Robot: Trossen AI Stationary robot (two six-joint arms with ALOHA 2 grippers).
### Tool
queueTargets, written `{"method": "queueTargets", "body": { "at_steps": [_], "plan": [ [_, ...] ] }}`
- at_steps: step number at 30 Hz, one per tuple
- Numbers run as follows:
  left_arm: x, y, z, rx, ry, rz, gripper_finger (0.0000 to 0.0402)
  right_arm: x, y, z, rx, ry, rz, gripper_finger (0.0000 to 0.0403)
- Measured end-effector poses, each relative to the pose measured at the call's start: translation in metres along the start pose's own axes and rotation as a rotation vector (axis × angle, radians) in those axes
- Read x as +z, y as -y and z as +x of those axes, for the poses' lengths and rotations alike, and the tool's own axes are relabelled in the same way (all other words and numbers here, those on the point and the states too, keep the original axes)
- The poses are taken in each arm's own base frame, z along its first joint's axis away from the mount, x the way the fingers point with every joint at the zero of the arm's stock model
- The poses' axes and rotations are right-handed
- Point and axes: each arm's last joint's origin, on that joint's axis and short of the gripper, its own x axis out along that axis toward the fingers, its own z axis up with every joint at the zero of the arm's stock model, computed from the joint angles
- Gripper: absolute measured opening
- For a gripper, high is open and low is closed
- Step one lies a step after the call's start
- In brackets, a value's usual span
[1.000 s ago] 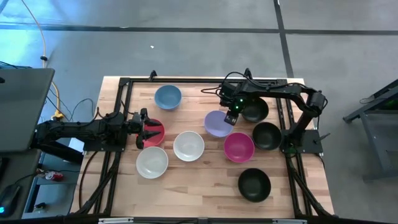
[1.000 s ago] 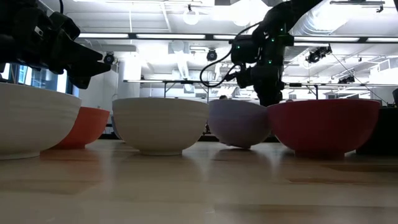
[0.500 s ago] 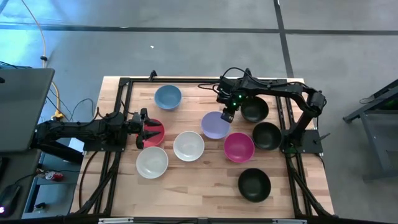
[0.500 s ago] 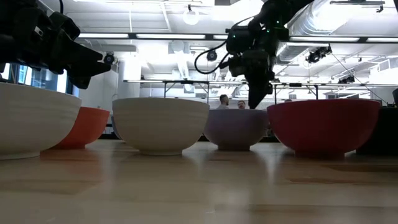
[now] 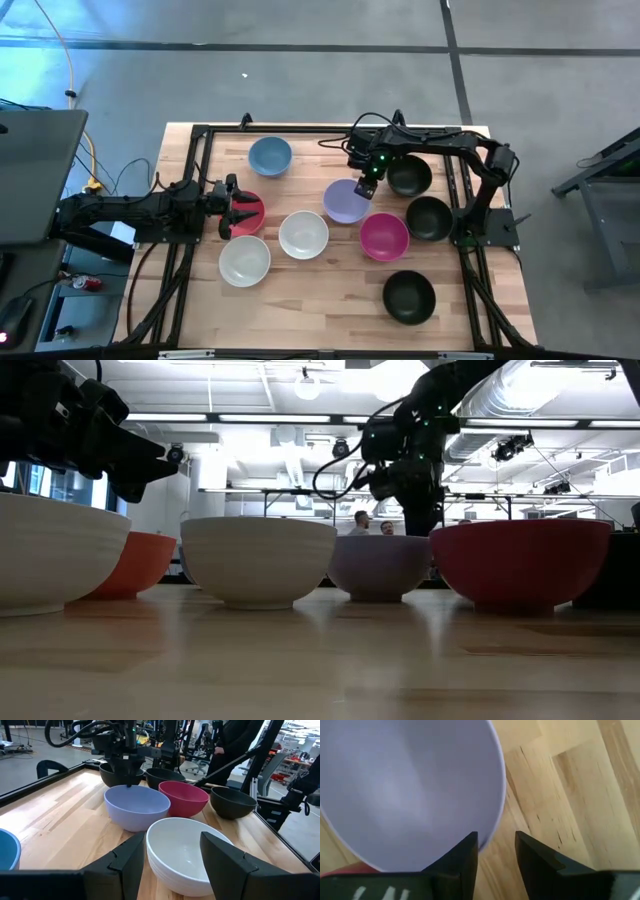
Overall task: Nest bowls inside each other
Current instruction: Stack the purple bowl on top of the left white bowl
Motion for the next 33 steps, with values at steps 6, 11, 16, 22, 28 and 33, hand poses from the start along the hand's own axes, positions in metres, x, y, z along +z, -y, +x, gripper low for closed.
{"method": "queueTargets", "body": {
  "at_steps": [6, 11, 16, 22, 28, 33],
  "plan": [
    [0.0, 0.0, 0.0, 0.0, 0.0, 0.0, 0.0179, 0.0029, 0.0001, 0.0, 0.0, 0.029, -0.013, 0.0124],
    [0.0, 0.0, 0.0, 0.0, 0.0, 0.0, 0.0179, 0.0053, -0.0001, 0.0, -0.001, 0.054, -0.027, 0.0124],
    [0.0, 0.0, 0.0, 0.0, 0.0, 0.0, 0.0179, 0.0053, -0.0001, -0.0001, -0.001, 0.054, -0.027, 0.0124],
    [0.0, 0.0, 0.0, 0.0, 0.0, 0.0, 0.0179, 0.0053, -0.0001, -0.0001, -0.001, 0.054, -0.015, 0.0124],
    [0.0, 0.0, 0.0, 0.0, 0.0, 0.0, 0.0179, 0.0048, -0.0028, 0.0006, -0.01, 0.048, -0.019, 0.0124],
    [0.0, 0.0, 0.0, 0.0, 0.0, 0.0, 0.0179, 0.0043, -0.0041, 0.0009, -0.01, 0.043, -0.013, 0.0124]
  ]
}}
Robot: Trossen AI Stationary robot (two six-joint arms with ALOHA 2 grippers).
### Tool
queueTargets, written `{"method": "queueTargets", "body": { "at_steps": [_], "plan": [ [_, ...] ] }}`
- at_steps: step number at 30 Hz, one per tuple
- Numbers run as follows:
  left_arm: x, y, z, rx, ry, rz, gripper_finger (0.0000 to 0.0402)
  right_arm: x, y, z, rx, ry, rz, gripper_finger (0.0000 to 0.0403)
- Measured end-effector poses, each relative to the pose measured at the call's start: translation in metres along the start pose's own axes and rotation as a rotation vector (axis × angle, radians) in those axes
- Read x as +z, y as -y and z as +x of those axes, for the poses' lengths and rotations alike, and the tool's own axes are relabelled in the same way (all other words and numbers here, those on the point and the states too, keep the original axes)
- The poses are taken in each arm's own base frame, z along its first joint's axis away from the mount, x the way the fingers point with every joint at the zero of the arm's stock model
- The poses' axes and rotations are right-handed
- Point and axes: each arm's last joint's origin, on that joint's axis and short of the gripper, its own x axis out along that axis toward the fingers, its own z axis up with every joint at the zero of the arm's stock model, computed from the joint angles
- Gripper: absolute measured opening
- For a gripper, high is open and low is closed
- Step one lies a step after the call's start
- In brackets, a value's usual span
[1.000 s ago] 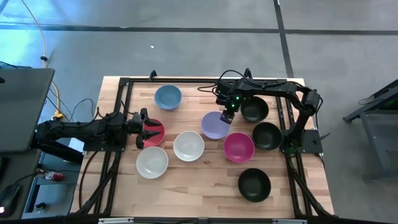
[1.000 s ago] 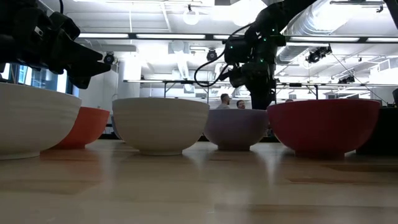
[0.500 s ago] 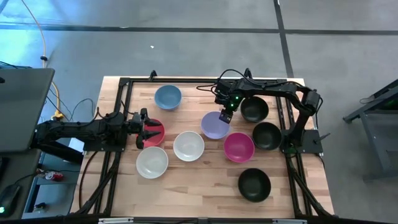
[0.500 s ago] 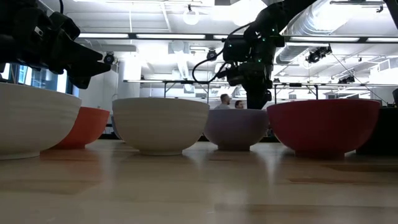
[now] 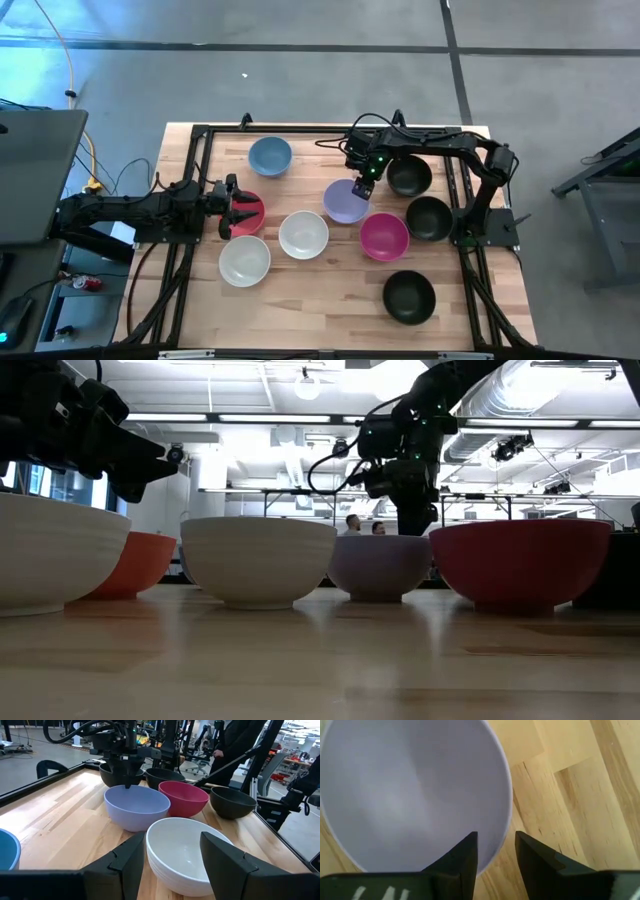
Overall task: Nest bowls inside each other
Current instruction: Stack the purple bowl on top of the left white bowl
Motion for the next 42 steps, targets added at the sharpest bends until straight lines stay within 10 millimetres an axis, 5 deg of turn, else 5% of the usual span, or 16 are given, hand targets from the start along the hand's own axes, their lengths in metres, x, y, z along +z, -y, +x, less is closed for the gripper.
{"method": "queueTargets", "body": {
  "at_steps": [15, 28, 42],
  "plan": [
    [0.0001, 0.0, 0.0, 0.0, 0.0, 0.0, 0.0179, -0.0012, -0.0017, 0.0005, -0.013, -0.011, 0.036, 0.0121],
    [0.0, 0.0, 0.0, 0.0, 0.0, 0.0, 0.0179, 0.0003, -0.003, 0.0009, -0.068, 0.005, 0.023, 0.0006],
    [0.0, 0.0, 0.0, 0.0, 0.0, 0.0, 0.0179, 0.0046, -0.0024, -0.0033, -0.098, 0.032, 0.022, 0.0001]
  ]
}}
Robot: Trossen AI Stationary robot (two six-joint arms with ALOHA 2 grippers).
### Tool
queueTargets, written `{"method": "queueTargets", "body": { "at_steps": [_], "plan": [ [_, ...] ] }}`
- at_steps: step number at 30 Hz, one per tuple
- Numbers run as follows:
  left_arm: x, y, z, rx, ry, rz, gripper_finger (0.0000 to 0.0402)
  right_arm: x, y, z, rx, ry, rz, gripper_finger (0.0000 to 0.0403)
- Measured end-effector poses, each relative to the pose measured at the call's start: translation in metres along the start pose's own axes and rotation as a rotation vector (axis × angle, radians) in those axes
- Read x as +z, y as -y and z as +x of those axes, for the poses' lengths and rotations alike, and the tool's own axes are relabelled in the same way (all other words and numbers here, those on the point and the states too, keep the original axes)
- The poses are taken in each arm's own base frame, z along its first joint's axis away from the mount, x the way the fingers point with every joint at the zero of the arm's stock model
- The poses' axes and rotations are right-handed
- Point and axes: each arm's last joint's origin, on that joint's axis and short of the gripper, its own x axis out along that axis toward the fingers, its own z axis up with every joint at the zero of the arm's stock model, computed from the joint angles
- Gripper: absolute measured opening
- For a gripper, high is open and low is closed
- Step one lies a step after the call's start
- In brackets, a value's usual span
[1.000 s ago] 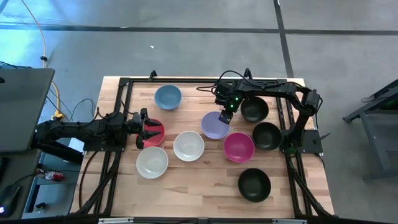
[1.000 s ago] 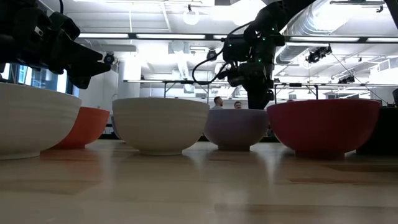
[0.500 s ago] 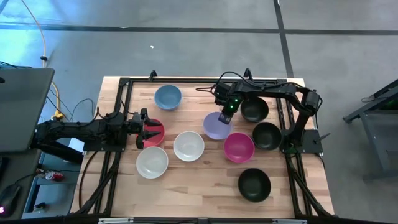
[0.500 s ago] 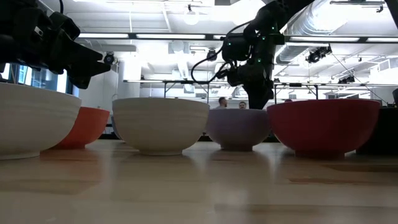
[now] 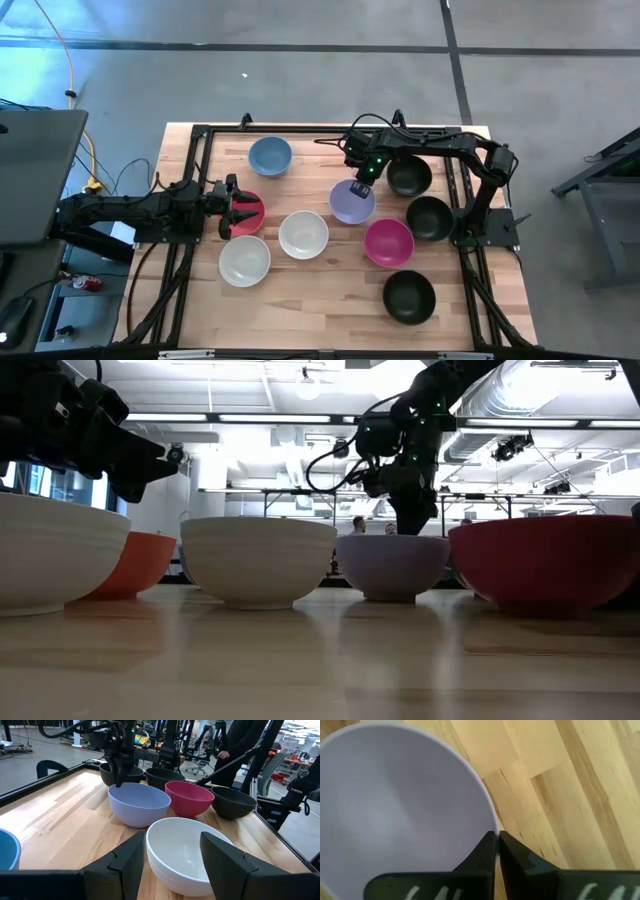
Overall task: Nest bowls inside each other
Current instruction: Stack the purple bowl on top of the left white bowl
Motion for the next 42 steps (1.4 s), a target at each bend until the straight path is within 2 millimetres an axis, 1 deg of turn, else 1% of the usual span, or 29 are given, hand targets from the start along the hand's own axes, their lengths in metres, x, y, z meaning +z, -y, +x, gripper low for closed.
{"method": "queueTargets", "body": {
  "at_steps": [3, 8, 11, 14, 16, 20, 30, 35, 42],
  "plan": [
    [0.0, 0.0, 0.0, 0.0, 0.0, 0.0, 0.0179, 0.008, -0.002, -0.011, 0.002, 0.033, -0.004, 0.0001],
    [0.0, 0.0, 0.0, 0.0, 0.0, 0.0, 0.0179, 0.023, -0.007, -0.041, 0.006, 0.084, -0.012, 0.0],
    [0.0, 0.0, 0.0, 0.0, 0.0, 0.0, 0.0179, 0.028, -0.011, -0.056, 0.009, 0.097, -0.017, 0.0],
    [0.0, 0.0, 0.0, 0.0, 0.0, 0.0, 0.0179, 0.031, -0.017, -0.067, 0.023, 0.108, -0.018, 0.0],
    [0.0, 0.0, 0.0, 0.0, 0.0, 0.0, 0.0179, 0.032, -0.021, -0.071, 0.038, 0.114, -0.002, 0.0],
    [0.0, 0.0, 0.0, 0.0, 0.0, 0.0, 0.0179, 0.032, -0.034, -0.072, 0.089, 0.11, 0.026, 0.0],
    [-0.001, 0.0, 0.0, 0.002, -0.008, -0.004, 0.0179, 0.03, -0.07, -0.067, 0.145, 0.07, 0.066, 0.0],
    [-0.002, 0.0, 0.0, -0.005, -0.018, -0.017, 0.0179, 0.042, -0.088, -0.069, 0.152, 0.055, 0.042, 0.0],
    [-0.005, 0.0, 0.0, -0.006, -0.05, -0.031, 0.0179, 0.074, -0.121, -0.062, 0.122, -0.006, -0.054, 0.0]
  ]
}}
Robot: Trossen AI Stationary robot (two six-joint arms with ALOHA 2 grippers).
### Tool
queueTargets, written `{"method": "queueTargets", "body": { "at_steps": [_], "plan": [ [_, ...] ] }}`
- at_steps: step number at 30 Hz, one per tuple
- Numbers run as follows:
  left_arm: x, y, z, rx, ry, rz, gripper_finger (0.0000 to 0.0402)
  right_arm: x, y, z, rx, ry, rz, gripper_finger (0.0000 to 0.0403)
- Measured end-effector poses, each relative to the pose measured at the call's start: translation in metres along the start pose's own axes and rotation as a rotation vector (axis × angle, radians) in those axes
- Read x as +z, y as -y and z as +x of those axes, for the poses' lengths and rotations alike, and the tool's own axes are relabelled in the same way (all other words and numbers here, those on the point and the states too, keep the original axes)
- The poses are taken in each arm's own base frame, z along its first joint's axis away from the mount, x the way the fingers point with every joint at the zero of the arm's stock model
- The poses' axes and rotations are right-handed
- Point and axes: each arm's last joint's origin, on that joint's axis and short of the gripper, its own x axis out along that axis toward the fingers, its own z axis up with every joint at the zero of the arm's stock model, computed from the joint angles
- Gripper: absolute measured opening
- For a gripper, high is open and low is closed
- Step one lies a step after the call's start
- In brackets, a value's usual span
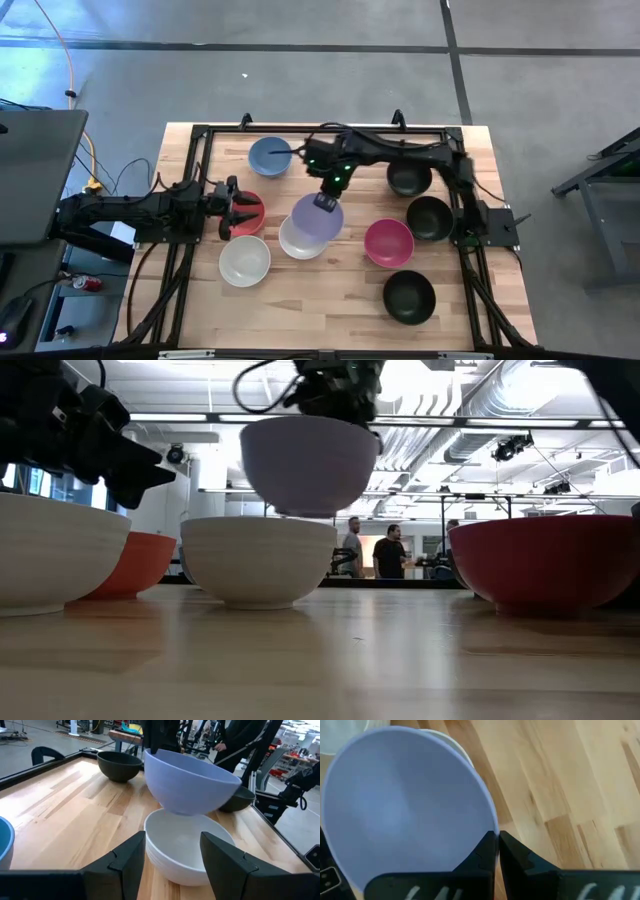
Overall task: Nest bowls inside each other
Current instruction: Stack the purple bowl on top of the left white bowl
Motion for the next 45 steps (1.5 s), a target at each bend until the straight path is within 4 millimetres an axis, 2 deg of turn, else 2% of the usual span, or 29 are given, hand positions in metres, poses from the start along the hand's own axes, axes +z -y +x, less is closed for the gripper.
{"method": "queueTargets", "body": {
  "at_steps": [6, 13, 24, 34, 45],
  "plan": [
    [-0.003, -0.001, 0.0, 0.007, -0.033, -0.003, 0.0179, 0.022, -0.02, 0.018, 0.001, -0.019, -0.08, 0.0],
    [-0.005, -0.001, 0.0, 0.011, -0.05, 0.03, 0.0179, 0.017, -0.017, 0.047, 0.026, -0.087, -0.077, 0.0],
    [-0.005, -0.001, 0.0, 0.019, -0.055, 0.038, 0.0179, 0.028, -0.02, 0.052, 0.074, 0.017, -0.106, 0.0],
    [-0.005, -0.001, 0.0, 0.019, -0.054, 0.038, 0.0179, 0.027, -0.02, 0.076, 0.07, -0.049, -0.107, 0.0],
    [-0.005, -0.001, 0.0, 0.012, -0.056, 0.037, 0.0179, 0.023, -0.016, 0.089, 0.012, -0.121, -0.099, 0.0]
  ]
}}
